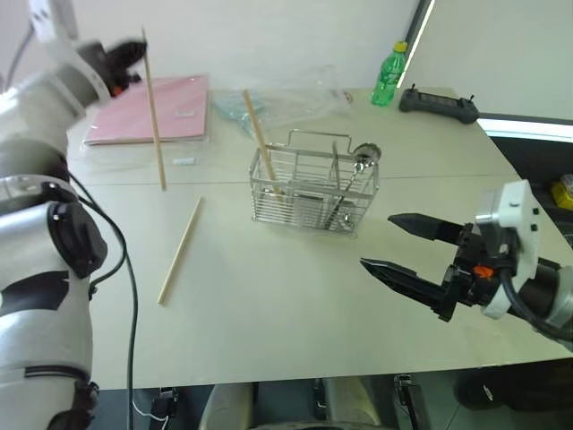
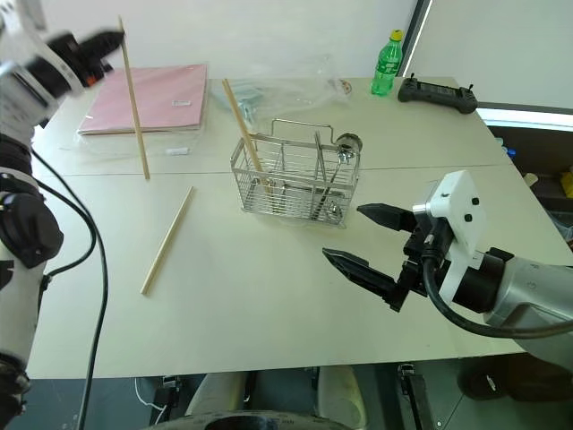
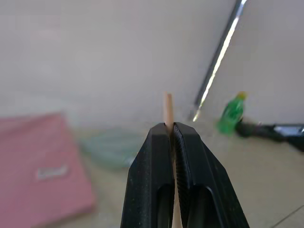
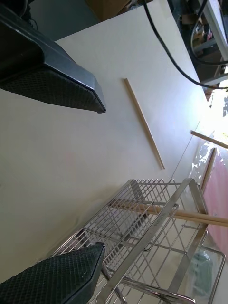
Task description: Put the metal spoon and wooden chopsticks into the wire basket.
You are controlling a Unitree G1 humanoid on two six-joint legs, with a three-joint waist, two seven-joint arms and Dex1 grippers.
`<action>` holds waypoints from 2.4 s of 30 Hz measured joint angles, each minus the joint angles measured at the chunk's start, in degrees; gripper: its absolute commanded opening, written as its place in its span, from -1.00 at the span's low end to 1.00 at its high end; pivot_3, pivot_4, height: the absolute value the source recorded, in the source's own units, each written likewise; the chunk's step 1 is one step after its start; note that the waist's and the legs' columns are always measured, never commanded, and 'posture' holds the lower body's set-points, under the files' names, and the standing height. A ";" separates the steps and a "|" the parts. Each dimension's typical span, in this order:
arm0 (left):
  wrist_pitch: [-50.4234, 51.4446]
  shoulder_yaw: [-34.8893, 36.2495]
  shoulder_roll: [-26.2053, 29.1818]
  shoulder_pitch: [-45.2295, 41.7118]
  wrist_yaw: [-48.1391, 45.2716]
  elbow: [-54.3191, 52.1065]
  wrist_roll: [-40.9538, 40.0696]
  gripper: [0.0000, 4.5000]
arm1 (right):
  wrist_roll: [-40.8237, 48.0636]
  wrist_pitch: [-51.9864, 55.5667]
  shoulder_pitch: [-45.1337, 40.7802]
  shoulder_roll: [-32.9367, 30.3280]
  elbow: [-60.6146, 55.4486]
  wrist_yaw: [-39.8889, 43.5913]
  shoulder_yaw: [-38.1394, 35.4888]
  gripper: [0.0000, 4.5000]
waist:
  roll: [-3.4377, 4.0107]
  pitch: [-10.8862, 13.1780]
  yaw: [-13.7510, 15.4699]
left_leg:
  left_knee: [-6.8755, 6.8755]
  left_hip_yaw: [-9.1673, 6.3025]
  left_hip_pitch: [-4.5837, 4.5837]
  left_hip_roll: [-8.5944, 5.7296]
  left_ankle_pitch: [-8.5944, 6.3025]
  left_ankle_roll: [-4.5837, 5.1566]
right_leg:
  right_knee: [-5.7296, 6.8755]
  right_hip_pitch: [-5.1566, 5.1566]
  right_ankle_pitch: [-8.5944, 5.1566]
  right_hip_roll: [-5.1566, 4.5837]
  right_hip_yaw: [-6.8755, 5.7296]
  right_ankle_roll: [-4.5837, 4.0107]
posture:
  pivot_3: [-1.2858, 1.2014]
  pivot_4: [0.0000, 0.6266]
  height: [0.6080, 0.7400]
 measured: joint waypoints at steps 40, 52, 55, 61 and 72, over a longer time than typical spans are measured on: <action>11.99 -6.01 -18.69 8.56 9.52 -39.60 -18.52 0.80 | 0.59 0.12 3.33 0.24 0.71 -0.43 -1.42 1.00 | 0.08 0.04 0.15 | 0.26 -0.05 0.11 0.13 0.01 0.01 | 0.03 0.19 -0.03 0.35 0.07 -0.30 | 0.03 -0.52 0.82; 10.13 -21.55 3.04 5.46 6.53 -11.04 5.82 0.80 | -5.34 0.07 7.55 2.18 -1.68 4.35 -0.95 1.00 | 0.16 -0.01 0.38 | 0.28 -0.07 0.04 0.13 0.00 0.02 | -0.03 0.21 -0.04 0.32 0.06 -0.32 | 0.03 -0.52 0.82; 9.98 -24.97 1.85 7.62 6.56 -7.37 10.55 0.80 | -7.61 0.04 7.83 2.21 -2.10 6.10 -0.21 1.00 | 0.11 0.02 0.35 | 0.26 -0.07 0.01 0.14 0.00 0.02 | -0.07 0.20 -0.04 0.28 0.07 -0.32 | 0.03 -0.52 0.82; 12.80 -29.34 -3.91 14.09 4.74 -8.31 14.84 0.80 | -9.07 -0.05 7.31 2.36 -2.03 7.45 1.28 1.00 | 0.09 0.04 0.23 | 0.18 -0.06 -0.03 0.15 0.00 0.02 | -0.02 0.09 -0.03 0.29 0.07 -0.31 | 0.03 -0.52 0.82; 21.17 -33.99 -7.00 19.34 6.56 -12.24 20.69 0.80 | -9.66 -0.05 7.47 3.95 -2.22 6.74 2.34 1.00 | 0.08 0.03 0.20 | 0.25 -0.05 0.04 0.18 0.00 0.02 | 0.07 0.11 -0.03 0.32 0.07 -0.30 | 0.03 -0.52 0.82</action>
